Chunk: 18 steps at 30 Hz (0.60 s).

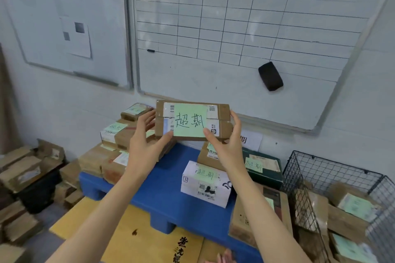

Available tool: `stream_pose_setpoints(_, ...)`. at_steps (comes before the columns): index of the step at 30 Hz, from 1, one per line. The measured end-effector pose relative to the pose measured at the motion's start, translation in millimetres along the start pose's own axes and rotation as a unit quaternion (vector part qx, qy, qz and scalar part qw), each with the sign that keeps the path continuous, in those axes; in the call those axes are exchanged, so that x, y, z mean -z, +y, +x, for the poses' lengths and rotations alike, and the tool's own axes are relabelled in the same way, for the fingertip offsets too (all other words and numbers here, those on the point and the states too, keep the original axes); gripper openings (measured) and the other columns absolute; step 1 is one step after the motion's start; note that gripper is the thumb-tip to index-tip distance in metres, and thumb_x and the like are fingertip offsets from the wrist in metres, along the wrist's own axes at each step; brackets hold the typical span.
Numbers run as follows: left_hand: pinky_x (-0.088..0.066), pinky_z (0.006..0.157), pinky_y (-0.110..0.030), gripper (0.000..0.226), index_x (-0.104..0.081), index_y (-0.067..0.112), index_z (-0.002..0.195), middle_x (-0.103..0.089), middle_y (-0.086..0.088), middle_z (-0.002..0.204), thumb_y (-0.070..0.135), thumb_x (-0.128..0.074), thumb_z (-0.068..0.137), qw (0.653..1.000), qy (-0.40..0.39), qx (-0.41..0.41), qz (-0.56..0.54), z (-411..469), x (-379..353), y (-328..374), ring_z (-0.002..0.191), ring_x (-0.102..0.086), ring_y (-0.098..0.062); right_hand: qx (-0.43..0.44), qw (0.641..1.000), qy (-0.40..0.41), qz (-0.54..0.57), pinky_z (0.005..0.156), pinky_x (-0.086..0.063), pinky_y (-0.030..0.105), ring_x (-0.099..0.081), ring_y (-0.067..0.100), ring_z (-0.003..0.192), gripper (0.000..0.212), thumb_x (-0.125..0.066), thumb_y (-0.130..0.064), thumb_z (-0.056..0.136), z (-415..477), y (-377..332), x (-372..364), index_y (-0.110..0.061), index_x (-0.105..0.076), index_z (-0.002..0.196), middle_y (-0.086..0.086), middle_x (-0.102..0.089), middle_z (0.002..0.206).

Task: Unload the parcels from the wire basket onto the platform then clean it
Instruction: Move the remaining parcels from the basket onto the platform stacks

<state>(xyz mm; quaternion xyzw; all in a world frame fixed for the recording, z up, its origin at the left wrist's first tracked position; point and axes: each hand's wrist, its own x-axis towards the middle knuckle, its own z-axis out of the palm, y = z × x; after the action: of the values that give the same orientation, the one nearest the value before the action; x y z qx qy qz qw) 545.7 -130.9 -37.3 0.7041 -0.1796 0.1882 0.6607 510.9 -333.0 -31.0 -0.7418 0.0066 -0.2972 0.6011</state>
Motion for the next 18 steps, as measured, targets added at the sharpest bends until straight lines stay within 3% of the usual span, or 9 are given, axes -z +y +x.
stream_pose_setpoints(2, -0.049, 0.100, -0.033, 0.062, -0.044, 0.038, 0.135, -0.057, 0.023, 0.129, 0.036, -0.074, 0.080, 1.000, -0.008, 0.005, 0.016, 7.5, 0.3, -9.4, 0.120, -0.053, 0.002, -0.007, 1.000, -0.007, 0.004, 0.095, -0.033, 0.008, -0.036, -0.030, 0.114, 0.083, -0.077, -0.031, 0.084, 5.5, 10.7, -5.9, -0.038, -0.025, 0.148, -0.032, -0.041, 0.134)
stream_pose_setpoints(6, -0.048, 0.094, -0.016, 0.058, -0.041, 0.036, 0.137, -0.057, 0.012, 0.130, 0.029, -0.071, 0.089, 0.997, -0.046, 0.039, 0.048, 27.4, -2.5, -24.7, 0.117, -0.055, 0.000, -0.020, 1.000, 0.001, -0.002, 0.109, -0.026, 0.026, -0.029, -0.004, 0.134, 0.082, -0.076, -0.038, 0.084, 17.1, 33.6, -10.4, -0.043, -0.025, 0.148, -0.020, -0.035, 0.149)
stream_pose_setpoints(10, -0.049, 0.096, -0.029, 0.053, -0.039, 0.049, 0.132, -0.057, 0.020, 0.125, 0.034, -0.069, 0.091, 0.992, -0.093, 0.065, 0.055, 42.4, -15.4, -38.9, 0.120, -0.057, -0.009, -0.038, 0.999, -0.001, -0.015, 0.109, -0.026, 0.026, -0.031, -0.011, 0.128, 0.082, -0.076, -0.039, 0.083, 32.3, 54.7, -3.9, -0.042, -0.026, 0.148, -0.030, -0.037, 0.139)
stream_pose_setpoints(13, -0.052, 0.091, -0.027, 0.057, -0.038, 0.049, 0.135, -0.057, 0.010, 0.130, 0.034, -0.070, 0.090, 0.990, -0.100, 0.086, 0.047, 48.0, -26.2, -56.0, 0.110, -0.063, -0.009, -0.057, 0.998, 0.002, -0.019, 0.114, -0.031, 0.030, -0.033, -0.026, 0.120, 0.080, -0.077, -0.035, 0.084, 40.9, 71.8, 0.7, -0.039, -0.028, 0.147, -0.033, -0.040, 0.134)
stream_pose_setpoints(16, -0.050, 0.090, -0.026, 0.059, -0.038, 0.050, 0.136, -0.056, 0.014, 0.127, 0.032, -0.071, 0.089, 0.987, -0.104, 0.122, 0.017, 45.6, -34.7, -75.4, 0.106, -0.062, -0.003, -0.084, 0.996, 0.004, -0.023, 0.116, -0.035, 0.040, -0.038, -0.009, 0.131, 0.078, -0.078, -0.036, 0.083, 38.0, 88.1, 3.5, -0.042, -0.030, 0.145, -0.026, -0.043, 0.140)
stream_pose_setpoints(18, -0.049, 0.082, -0.018, 0.062, -0.039, 0.047, 0.137, -0.056, 0.020, 0.122, 0.026, -0.072, 0.089, 0.985, -0.105, 0.138, 0.004, 39.0, -37.9, -88.9, 0.101, -0.061, 0.006, -0.100, 0.994, 0.002, -0.036, 0.115, -0.036, 0.041, -0.039, -0.004, 0.133, 0.077, -0.079, -0.040, 0.081, 31.3, 99.2, 4.3, -0.053, -0.030, 0.139, -0.027, -0.044, 0.140)
